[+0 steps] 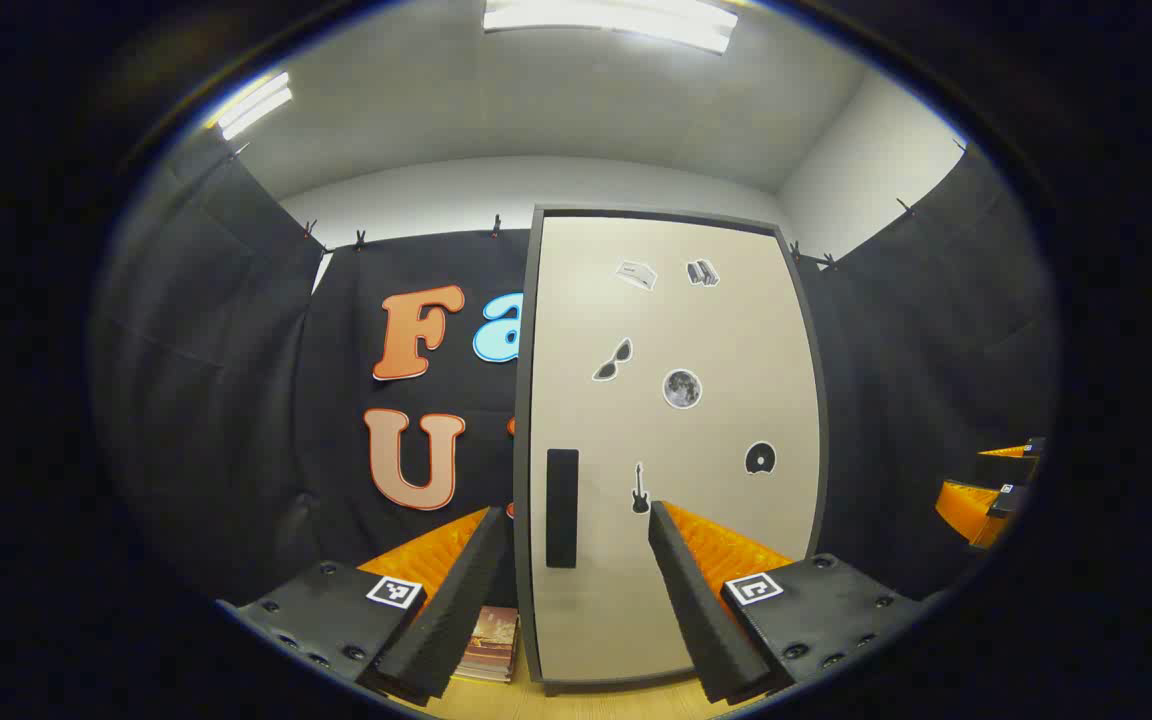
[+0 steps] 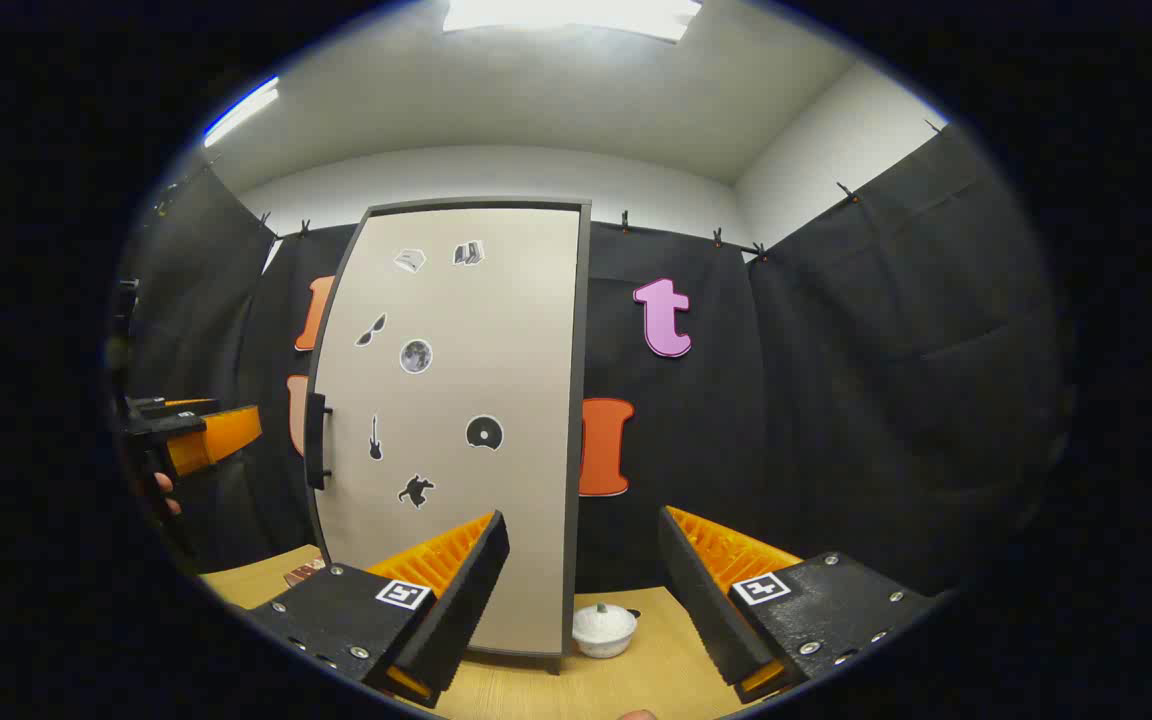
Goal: Open the cabinet door with the right hand, grasp the bottle in the cabinet with the left hand and place it on the coaster, then close the cabinet door with the right hand.
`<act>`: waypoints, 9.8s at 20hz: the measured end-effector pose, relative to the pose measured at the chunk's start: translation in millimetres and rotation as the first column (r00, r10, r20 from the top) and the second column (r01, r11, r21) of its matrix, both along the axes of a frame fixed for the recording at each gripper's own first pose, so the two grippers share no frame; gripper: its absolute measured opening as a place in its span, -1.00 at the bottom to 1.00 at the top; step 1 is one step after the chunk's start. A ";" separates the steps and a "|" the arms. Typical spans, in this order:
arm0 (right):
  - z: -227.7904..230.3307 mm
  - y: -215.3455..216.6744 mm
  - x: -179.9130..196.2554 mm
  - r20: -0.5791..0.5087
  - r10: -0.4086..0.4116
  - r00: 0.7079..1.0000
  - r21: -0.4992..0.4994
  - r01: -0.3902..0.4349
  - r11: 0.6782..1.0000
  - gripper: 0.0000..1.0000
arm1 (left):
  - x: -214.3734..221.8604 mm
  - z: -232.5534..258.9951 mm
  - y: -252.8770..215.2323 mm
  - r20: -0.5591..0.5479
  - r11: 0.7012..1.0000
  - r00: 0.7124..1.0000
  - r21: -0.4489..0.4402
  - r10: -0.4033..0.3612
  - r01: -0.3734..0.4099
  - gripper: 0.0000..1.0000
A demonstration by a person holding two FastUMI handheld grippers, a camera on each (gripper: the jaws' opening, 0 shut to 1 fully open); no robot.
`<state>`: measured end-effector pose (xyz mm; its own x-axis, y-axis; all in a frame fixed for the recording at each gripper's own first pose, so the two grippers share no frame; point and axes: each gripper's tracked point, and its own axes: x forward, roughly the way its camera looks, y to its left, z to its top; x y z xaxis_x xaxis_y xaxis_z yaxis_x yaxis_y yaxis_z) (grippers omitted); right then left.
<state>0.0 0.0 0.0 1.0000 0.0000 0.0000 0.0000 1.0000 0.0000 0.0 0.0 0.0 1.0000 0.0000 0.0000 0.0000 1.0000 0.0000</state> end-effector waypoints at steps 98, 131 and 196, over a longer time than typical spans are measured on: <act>-33.1 194.0 16.0 -0.238 0.519 0.821 0.354 -0.424 0.834 -0.55 | -13.7 -4.4 39.9 -0.014 0.992 0.997 0.099 0.079 -0.077 0.86; 7.5 98.4 -4.0 -0.077 0.177 0.981 0.382 -0.135 0.914 -0.68 | 99.6 -52.2 -137.5 -0.089 0.982 0.978 0.002 -0.190 0.190 0.89; -49.8 28.9 -26.8 -0.196 0.163 0.967 0.266 -0.107 0.958 0.44 | 38.3 -153.2 -24.6 -0.373 0.998 0.927 0.068 0.040 -0.016 0.60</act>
